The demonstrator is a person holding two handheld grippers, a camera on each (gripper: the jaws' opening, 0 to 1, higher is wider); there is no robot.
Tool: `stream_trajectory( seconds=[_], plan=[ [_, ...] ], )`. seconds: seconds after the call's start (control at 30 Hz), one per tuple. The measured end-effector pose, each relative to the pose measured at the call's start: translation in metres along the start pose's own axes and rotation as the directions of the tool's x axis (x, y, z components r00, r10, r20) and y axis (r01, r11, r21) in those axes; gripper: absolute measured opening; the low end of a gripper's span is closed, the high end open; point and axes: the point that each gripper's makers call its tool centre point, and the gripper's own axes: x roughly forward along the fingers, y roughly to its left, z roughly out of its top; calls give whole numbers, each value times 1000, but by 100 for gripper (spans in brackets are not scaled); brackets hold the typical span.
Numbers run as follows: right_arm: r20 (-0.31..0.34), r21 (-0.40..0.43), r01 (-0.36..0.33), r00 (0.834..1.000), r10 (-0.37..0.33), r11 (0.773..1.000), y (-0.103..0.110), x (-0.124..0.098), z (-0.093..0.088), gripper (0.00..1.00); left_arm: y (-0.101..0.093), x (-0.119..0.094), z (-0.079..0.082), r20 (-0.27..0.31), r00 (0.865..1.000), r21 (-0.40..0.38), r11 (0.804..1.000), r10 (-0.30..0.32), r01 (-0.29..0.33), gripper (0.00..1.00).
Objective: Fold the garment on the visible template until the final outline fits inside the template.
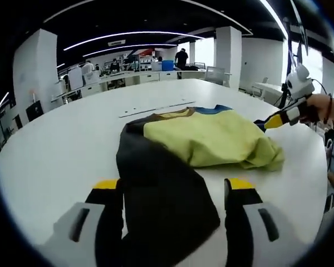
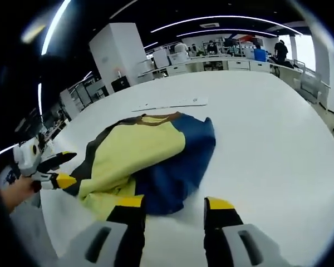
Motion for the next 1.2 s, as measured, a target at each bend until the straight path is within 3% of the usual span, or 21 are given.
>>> stream_trajectory(
  seconds=[0.17,0.3,0.43,0.53,0.63,0.77,0.97,1.2],
  plan=[
    [39,29,-11,999,10,1000,6,5,1,29,-8,2,-8,-12,1000,18,1000,-5,5,58],
    [64,19,-12,998,11,1000,7,9,5,24,-14,4,-16,-34,999,22,999,-23,24,44],
    [60,6,-1,998,1,1000,6,12,3,15,-16,4,-26,-59,998,16,999,-28,29,38],
    [61,6,2,998,-3,1000,4,12,1,9,-17,4,-33,-84,996,-15,1000,-28,27,26],
    [64,13,4,998,-5,1000,3,12,1,6,-15,5,-30,-73,997,-27,1000,-14,12,23],
    [72,2,14,997,-14,1000,0,12,4,1,-11,4,-31,-96,995,17,1000,15,-13,0],
    [86,-18,27,996,-25,999,-7,6,13,0,-1,-4,-25,-85,996,32,999,32,-30,0],
    [130,-42,76,989,-70,996,-30,-12,37,0,43,-20,-1,-27,992,19,992,123,-122,0]
  ],
)
